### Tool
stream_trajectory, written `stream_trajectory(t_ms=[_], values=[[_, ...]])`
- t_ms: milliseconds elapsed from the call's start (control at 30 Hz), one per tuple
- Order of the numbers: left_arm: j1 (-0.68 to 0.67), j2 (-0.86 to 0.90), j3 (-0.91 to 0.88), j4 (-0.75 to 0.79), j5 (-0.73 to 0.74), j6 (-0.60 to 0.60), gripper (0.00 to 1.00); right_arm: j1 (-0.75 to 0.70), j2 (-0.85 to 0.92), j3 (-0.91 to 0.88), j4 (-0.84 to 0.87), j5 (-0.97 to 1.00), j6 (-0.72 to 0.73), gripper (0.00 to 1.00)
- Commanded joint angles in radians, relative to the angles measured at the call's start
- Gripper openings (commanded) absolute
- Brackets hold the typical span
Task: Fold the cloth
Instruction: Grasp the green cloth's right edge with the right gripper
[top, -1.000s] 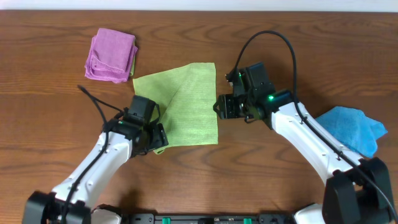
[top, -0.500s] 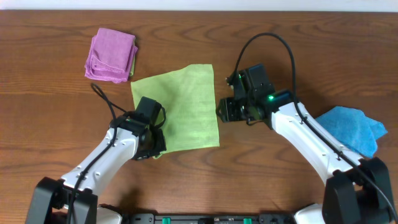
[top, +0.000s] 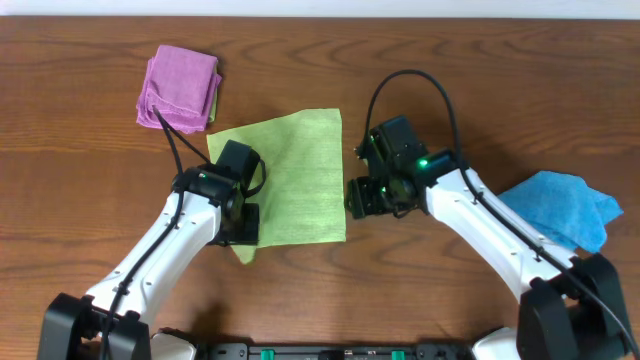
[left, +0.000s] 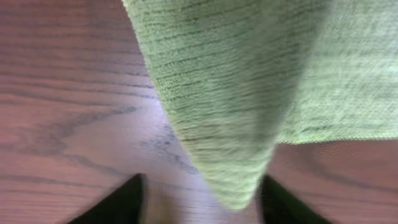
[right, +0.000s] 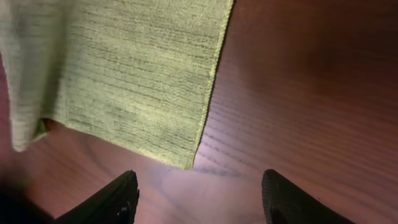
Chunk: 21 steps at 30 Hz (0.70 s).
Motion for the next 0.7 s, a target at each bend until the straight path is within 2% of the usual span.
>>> stream_trajectory(t_ms=[0, 133, 233, 467, 667], values=[[-0.003, -0.008, 0.017, -0.011, -0.037, 0.019, 0.74, 0.011, -0.010, -0.029, 0.002, -0.026, 0.063, 0.65], [-0.003, -0.008, 0.017, -0.024, -0.034, -0.003, 0.80, 0.011, -0.010, -0.094, 0.039, -0.079, 0.122, 0.66], [-0.003, -0.008, 0.017, -0.025, -0.034, -0.037, 0.92, 0.011, -0.010, -0.145, 0.097, -0.109, 0.159, 0.66], [-0.003, -0.008, 0.017, -0.025, -0.022, -0.169, 0.95, 0.011, -0.010, -0.238, 0.225, -0.186, 0.253, 0.66], [-0.003, -0.008, 0.017, -0.016, 0.050, -0.266, 0.96, 0.034, -0.010, -0.282, 0.294, -0.190, 0.310, 0.63]])
